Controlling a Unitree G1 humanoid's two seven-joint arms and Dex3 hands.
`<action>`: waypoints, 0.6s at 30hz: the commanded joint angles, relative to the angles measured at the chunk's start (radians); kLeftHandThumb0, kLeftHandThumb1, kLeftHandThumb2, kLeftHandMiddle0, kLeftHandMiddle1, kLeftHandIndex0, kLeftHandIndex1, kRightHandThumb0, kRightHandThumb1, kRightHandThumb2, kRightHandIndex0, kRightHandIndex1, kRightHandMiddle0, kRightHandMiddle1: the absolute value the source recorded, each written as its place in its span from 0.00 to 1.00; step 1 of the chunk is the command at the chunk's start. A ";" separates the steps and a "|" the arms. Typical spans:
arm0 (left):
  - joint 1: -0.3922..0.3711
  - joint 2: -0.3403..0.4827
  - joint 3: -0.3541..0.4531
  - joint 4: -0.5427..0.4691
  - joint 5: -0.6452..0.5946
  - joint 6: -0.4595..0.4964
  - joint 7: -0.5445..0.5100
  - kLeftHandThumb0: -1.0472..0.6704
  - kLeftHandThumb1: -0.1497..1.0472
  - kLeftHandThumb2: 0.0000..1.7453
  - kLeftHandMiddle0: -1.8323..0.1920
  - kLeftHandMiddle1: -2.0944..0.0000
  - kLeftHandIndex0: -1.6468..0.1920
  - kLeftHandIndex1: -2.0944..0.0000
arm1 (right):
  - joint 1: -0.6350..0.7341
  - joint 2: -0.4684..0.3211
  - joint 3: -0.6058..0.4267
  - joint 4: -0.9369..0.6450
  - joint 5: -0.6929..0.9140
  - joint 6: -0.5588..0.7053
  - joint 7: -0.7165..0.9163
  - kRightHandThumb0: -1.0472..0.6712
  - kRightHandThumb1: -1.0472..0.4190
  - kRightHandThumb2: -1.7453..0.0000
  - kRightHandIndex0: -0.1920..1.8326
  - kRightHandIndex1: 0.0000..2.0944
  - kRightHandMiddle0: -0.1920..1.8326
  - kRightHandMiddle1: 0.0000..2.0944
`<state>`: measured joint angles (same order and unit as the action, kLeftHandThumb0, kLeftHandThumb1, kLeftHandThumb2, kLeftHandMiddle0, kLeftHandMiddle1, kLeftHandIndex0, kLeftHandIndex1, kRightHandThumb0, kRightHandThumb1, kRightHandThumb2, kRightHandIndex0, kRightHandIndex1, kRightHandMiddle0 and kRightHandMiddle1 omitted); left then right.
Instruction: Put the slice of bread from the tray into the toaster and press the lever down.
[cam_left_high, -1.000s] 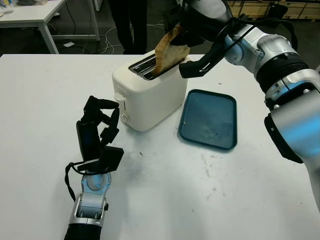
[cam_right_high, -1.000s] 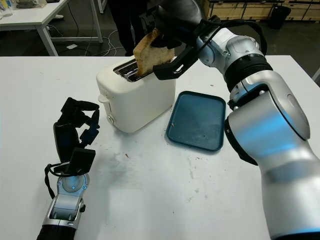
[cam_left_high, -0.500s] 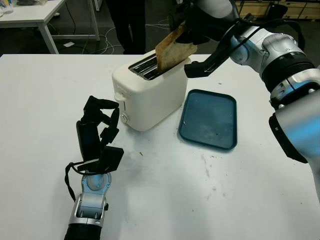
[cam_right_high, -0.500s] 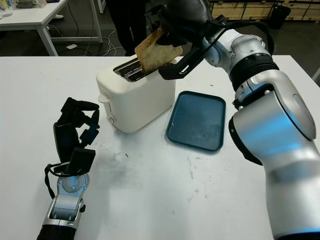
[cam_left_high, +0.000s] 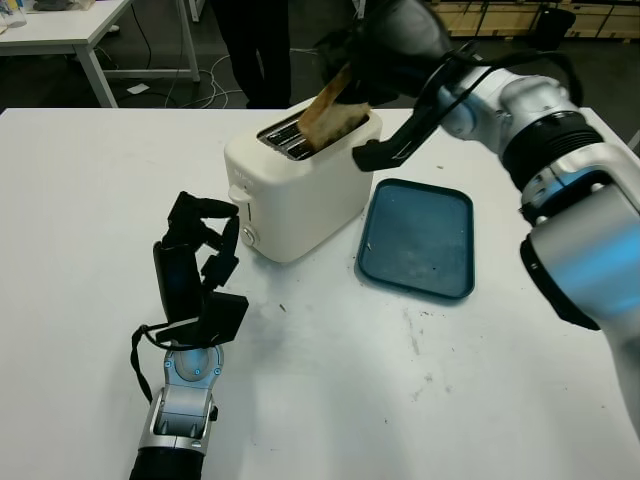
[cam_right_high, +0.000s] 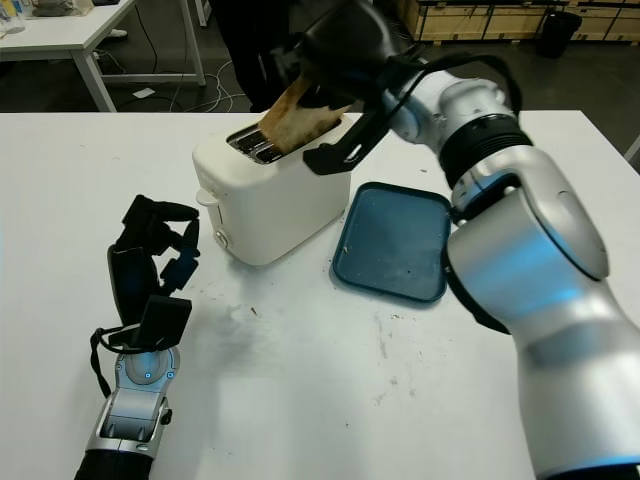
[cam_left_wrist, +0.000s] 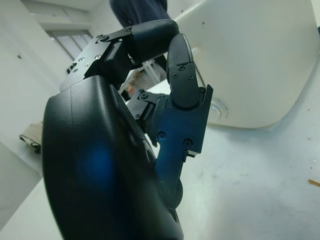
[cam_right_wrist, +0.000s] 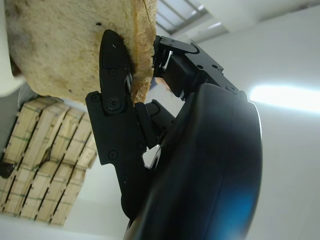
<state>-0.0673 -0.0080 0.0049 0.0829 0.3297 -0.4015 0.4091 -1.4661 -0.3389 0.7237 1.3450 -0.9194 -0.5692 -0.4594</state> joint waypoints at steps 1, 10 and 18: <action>-0.002 0.000 -0.004 -0.007 0.016 0.007 0.005 0.33 0.89 0.22 0.53 0.17 0.59 0.22 | 0.010 0.015 0.009 0.000 -0.013 -0.006 -0.025 0.32 0.09 0.77 0.61 0.83 0.48 0.83; -0.001 -0.005 -0.008 -0.001 0.014 0.002 0.007 0.33 0.89 0.22 0.53 0.17 0.59 0.23 | 0.008 0.057 -0.058 -0.001 0.057 -0.038 0.033 0.33 0.09 0.78 0.62 0.83 0.47 0.83; 0.005 -0.007 -0.010 -0.006 0.010 0.011 0.007 0.32 0.89 0.22 0.54 0.17 0.59 0.24 | -0.005 0.053 -0.114 -0.004 0.084 -0.030 0.063 0.34 0.09 0.78 0.63 0.83 0.48 0.83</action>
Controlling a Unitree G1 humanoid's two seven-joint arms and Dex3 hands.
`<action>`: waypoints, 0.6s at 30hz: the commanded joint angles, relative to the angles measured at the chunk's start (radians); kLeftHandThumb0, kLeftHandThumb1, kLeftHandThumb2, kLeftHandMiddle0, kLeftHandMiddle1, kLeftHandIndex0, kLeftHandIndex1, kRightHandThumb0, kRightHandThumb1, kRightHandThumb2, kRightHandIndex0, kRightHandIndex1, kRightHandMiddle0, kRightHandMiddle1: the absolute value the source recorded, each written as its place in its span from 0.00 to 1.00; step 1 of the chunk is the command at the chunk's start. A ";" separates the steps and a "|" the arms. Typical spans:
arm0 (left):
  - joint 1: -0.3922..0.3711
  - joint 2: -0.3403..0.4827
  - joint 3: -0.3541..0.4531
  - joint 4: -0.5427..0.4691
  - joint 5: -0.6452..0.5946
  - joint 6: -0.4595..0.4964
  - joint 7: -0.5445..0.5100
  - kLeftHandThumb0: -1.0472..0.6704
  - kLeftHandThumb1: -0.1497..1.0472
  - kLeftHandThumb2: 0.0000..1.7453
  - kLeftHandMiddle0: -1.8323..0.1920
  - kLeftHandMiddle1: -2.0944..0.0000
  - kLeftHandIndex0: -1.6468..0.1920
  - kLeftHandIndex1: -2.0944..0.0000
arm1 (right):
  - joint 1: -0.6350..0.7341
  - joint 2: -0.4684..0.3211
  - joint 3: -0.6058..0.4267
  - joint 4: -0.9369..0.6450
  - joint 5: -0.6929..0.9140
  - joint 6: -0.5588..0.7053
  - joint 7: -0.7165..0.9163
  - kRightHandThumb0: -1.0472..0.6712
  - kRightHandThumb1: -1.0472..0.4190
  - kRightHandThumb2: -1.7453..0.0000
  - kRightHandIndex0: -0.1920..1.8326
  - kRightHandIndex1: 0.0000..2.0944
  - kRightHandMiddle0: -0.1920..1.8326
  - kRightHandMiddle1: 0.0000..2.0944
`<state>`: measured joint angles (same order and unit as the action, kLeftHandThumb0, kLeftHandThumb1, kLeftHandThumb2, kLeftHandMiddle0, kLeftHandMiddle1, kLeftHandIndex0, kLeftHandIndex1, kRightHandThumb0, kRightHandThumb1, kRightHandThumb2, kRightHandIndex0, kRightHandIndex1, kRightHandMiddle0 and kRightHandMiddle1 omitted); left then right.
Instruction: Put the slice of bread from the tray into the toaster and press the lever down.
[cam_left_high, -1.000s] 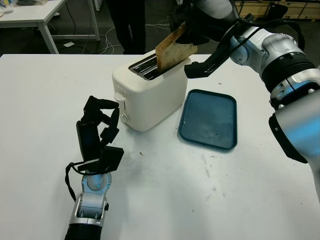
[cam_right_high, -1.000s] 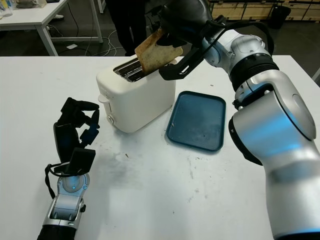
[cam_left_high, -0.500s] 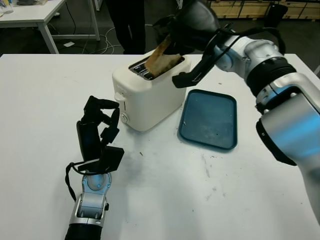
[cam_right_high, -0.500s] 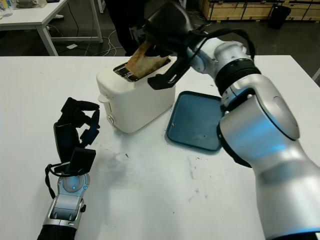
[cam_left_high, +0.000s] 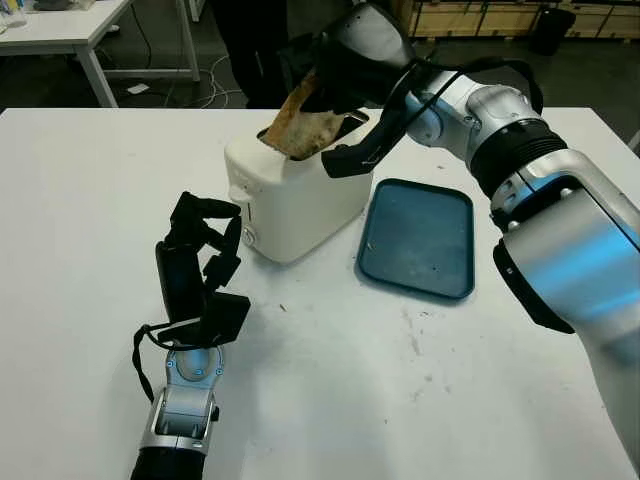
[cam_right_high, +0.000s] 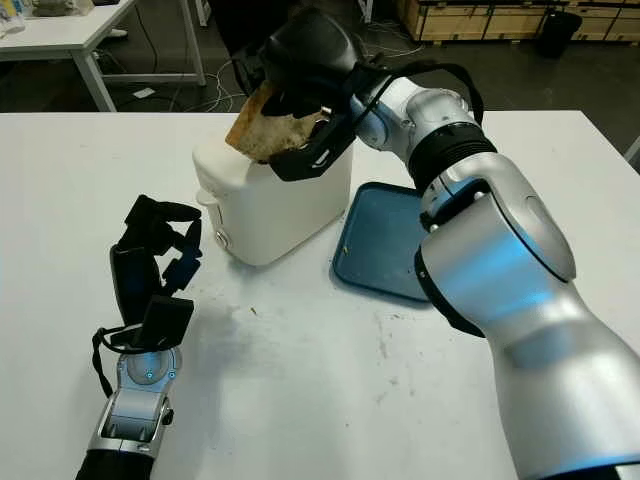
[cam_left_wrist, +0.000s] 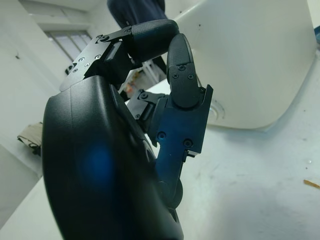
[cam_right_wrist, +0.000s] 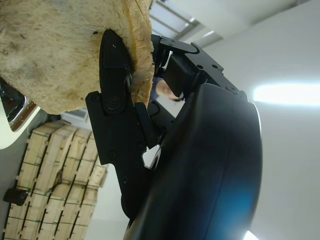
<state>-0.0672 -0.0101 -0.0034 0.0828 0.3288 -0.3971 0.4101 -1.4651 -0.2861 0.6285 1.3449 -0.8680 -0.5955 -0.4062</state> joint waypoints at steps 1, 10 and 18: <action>0.006 -0.005 -0.002 -0.005 0.011 0.006 0.006 0.32 0.89 0.22 0.54 0.17 0.59 0.24 | -0.008 -0.002 -0.026 -0.003 0.036 0.004 0.020 0.33 0.09 0.77 0.63 0.83 0.48 0.83; 0.008 -0.004 -0.001 -0.007 0.005 0.007 0.002 0.32 0.89 0.22 0.54 0.17 0.59 0.24 | -0.007 -0.029 -0.083 0.001 0.063 0.068 0.060 0.33 0.09 0.74 0.61 0.83 0.47 0.83; 0.008 -0.002 0.001 -0.006 0.005 0.000 0.005 0.34 0.89 0.21 0.54 0.17 0.59 0.24 | 0.056 -0.036 -0.127 0.006 0.101 0.109 0.116 0.34 0.09 0.77 0.58 0.83 0.45 0.83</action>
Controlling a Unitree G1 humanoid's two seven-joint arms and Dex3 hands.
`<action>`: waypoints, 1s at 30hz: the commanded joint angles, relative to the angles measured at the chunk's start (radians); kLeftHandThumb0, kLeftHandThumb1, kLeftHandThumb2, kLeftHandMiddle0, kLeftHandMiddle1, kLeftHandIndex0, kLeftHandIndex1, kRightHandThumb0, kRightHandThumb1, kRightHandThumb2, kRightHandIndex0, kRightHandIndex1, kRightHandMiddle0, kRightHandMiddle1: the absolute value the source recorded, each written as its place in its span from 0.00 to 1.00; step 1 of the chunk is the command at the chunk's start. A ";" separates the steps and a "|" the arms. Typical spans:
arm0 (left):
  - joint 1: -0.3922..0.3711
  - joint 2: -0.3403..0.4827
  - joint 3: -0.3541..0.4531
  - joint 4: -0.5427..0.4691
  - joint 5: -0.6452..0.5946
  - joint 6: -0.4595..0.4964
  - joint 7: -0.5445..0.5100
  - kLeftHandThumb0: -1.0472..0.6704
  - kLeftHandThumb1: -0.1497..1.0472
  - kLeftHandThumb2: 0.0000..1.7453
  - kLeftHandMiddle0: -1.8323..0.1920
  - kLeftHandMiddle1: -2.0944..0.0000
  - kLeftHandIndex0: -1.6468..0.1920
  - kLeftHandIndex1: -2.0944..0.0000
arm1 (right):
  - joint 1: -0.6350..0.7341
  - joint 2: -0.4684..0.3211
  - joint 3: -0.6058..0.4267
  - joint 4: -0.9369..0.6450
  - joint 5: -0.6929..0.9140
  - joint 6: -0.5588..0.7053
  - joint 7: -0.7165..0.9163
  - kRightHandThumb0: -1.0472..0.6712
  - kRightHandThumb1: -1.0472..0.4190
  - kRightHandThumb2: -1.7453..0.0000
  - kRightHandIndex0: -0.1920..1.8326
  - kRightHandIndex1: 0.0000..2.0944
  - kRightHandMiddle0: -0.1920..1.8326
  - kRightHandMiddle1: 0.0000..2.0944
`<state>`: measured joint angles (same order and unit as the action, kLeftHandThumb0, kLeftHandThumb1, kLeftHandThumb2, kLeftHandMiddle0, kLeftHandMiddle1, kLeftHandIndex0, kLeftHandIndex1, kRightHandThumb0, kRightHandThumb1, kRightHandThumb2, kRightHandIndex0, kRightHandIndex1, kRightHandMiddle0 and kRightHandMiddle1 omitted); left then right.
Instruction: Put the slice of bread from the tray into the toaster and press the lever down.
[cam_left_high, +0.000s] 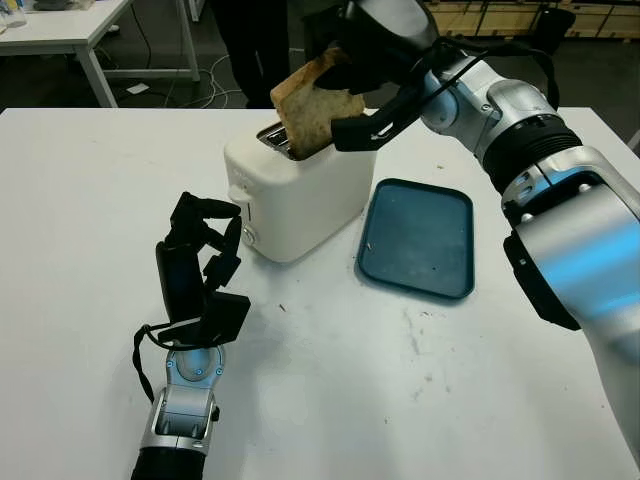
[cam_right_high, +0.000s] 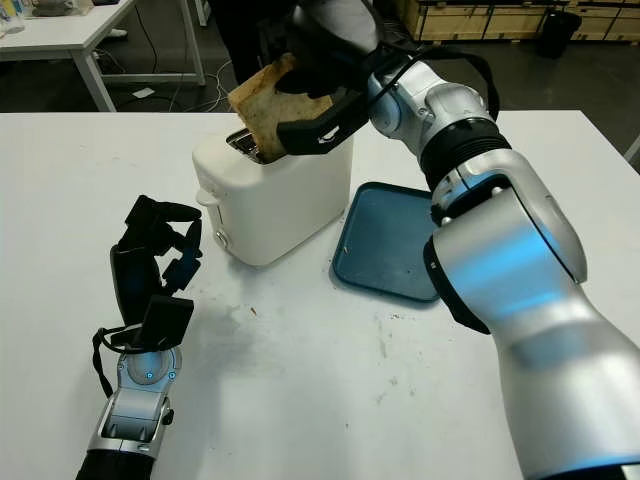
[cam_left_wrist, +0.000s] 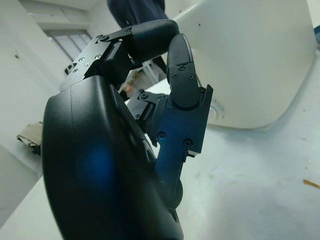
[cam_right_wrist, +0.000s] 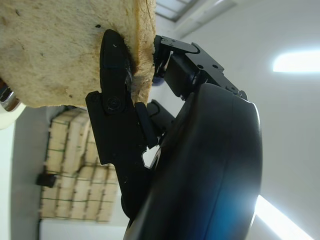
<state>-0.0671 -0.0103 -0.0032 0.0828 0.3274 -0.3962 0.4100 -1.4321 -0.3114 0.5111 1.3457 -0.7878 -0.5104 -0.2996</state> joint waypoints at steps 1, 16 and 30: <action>0.007 -0.001 0.002 -0.005 0.006 -0.002 0.005 0.34 0.89 0.21 0.54 0.17 0.59 0.24 | 0.031 -0.012 -0.011 0.005 0.023 0.029 0.011 0.34 0.09 0.77 0.57 0.83 0.44 0.82; 0.005 -0.007 0.001 -0.005 0.001 -0.001 0.005 0.33 0.89 0.22 0.54 0.17 0.59 0.24 | 0.126 0.007 -0.072 0.006 0.086 0.024 0.041 0.33 0.09 0.76 0.58 0.83 0.44 0.83; 0.007 0.001 -0.002 -0.005 0.015 -0.001 0.015 0.34 0.89 0.22 0.53 0.17 0.59 0.23 | 0.024 -0.063 0.062 -0.008 -0.023 0.095 0.160 0.20 0.16 1.00 0.10 0.28 0.29 0.01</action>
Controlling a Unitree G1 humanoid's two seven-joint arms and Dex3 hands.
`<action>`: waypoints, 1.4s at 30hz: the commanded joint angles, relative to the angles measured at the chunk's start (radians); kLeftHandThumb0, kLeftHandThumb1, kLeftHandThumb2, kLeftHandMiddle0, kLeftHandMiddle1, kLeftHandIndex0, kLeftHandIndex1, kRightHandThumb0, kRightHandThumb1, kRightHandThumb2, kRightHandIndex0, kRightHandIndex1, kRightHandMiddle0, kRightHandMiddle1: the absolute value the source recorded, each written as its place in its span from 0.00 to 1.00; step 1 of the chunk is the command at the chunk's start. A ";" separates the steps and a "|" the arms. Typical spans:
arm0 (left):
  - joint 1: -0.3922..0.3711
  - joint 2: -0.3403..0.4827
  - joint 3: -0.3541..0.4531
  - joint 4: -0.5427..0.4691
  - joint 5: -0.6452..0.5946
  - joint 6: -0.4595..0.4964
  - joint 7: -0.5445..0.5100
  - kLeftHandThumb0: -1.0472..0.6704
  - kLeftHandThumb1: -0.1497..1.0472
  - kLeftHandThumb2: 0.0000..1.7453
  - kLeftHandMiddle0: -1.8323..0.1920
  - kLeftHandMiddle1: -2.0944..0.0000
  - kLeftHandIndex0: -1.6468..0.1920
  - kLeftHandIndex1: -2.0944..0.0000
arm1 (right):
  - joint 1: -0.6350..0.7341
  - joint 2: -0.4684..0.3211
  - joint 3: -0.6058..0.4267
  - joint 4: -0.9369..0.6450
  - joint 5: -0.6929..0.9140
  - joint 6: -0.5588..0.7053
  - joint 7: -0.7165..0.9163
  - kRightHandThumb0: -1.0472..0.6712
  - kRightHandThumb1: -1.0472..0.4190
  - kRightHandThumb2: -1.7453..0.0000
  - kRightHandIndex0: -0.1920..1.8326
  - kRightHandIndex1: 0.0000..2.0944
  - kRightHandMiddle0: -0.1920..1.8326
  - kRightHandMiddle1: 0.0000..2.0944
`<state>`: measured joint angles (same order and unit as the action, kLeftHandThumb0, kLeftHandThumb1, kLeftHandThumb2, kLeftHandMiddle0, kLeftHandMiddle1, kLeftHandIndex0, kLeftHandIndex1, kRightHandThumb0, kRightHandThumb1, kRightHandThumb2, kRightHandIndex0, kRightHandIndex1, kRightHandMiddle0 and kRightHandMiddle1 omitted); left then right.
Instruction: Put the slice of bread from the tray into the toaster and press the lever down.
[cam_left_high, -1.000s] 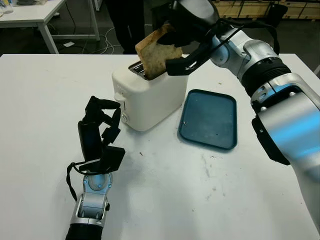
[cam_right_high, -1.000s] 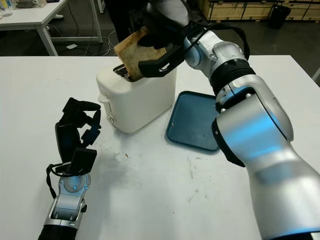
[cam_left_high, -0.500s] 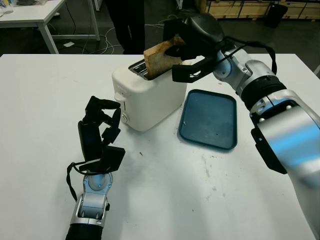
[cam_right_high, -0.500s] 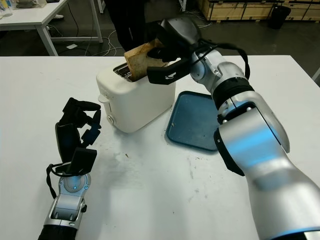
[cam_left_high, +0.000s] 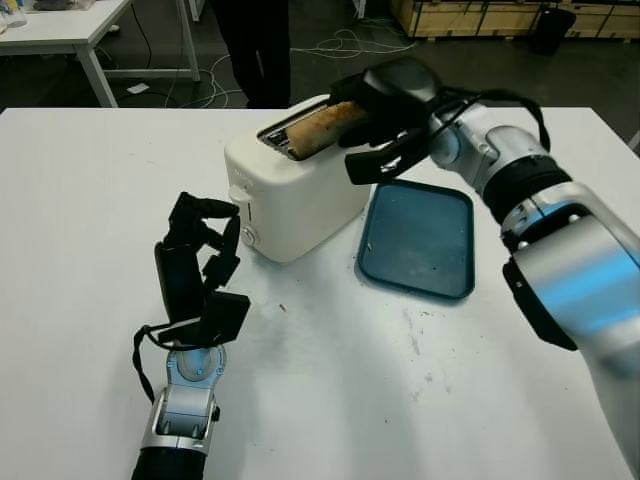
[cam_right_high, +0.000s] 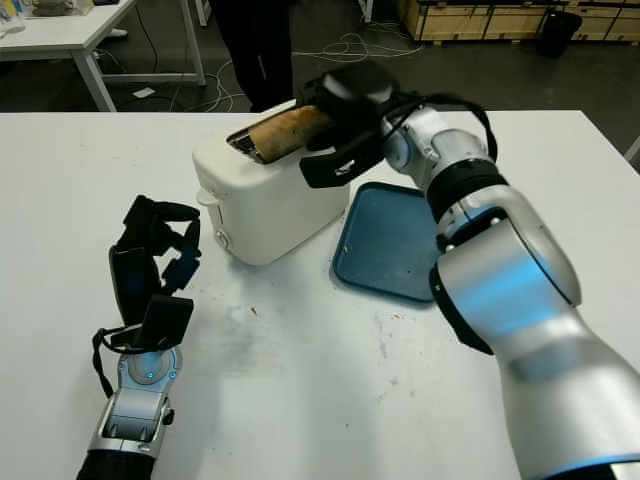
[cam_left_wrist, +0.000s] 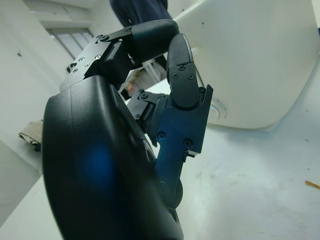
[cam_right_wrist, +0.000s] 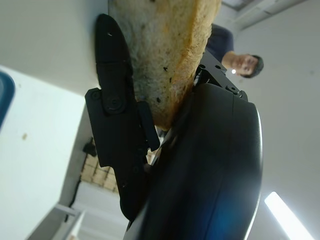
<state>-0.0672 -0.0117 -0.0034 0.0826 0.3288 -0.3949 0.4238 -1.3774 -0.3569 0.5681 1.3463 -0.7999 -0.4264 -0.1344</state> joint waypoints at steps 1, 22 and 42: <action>0.007 0.002 -0.003 -0.006 0.016 0.001 0.002 0.34 0.89 0.22 0.53 0.17 0.59 0.23 | -0.034 -0.025 0.006 -0.010 -0.010 0.008 -0.009 0.22 0.16 1.00 0.10 0.29 0.29 0.01; -0.005 0.003 -0.007 0.002 0.000 -0.015 -0.005 0.34 0.89 0.22 0.52 0.17 0.59 0.22 | -0.102 -0.068 0.034 -0.024 -0.045 0.002 -0.156 0.33 0.11 1.00 0.15 0.39 0.35 0.02; 0.002 -0.002 -0.003 -0.002 0.013 0.001 0.005 0.34 0.89 0.22 0.52 0.17 0.58 0.23 | 0.538 -0.327 -0.351 -0.797 0.131 -0.346 -0.454 0.31 0.19 1.00 0.49 0.15 0.52 0.01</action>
<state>-0.0676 -0.0096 -0.0067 0.0829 0.3388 -0.3940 0.4265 -0.9186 -0.6729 0.2447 0.6388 -0.6776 -0.7539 -0.5660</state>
